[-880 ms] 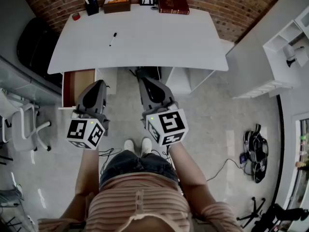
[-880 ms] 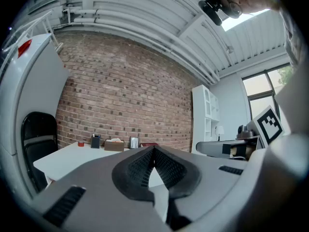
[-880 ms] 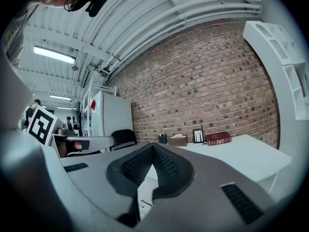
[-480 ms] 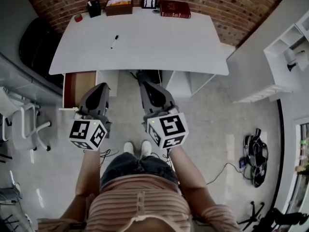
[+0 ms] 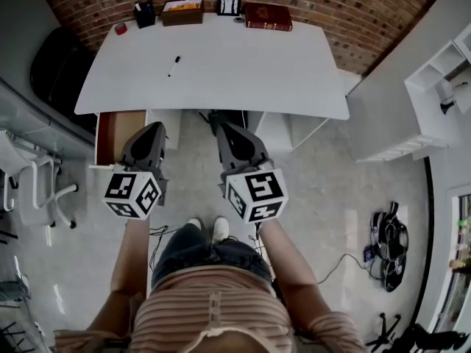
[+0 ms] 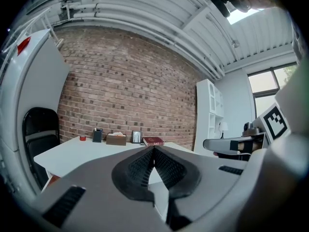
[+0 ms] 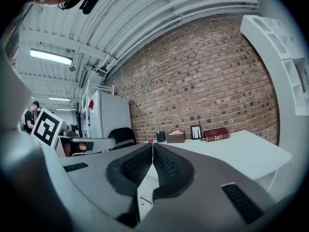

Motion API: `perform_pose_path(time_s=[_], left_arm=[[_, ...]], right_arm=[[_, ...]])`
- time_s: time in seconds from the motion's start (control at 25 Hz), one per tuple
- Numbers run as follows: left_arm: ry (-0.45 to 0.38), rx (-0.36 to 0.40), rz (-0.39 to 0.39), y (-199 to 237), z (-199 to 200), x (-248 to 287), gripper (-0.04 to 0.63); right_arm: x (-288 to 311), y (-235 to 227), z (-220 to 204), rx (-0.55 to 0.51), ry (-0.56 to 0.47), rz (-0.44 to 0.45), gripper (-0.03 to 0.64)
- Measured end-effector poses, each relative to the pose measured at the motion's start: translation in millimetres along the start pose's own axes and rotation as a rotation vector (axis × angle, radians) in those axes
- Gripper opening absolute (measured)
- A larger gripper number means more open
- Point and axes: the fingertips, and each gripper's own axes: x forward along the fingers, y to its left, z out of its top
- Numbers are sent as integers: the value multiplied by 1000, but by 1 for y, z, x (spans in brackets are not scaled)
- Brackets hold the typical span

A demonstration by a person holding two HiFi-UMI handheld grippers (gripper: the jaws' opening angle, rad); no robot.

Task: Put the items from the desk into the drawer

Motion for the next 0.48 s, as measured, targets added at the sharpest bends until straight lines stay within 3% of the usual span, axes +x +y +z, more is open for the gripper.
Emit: perform_pose_path(time_s=[0.48], left_arm=[[25, 14, 62, 25, 5, 34, 9]], right_arm=[[24, -34, 0, 5, 27, -31, 17]])
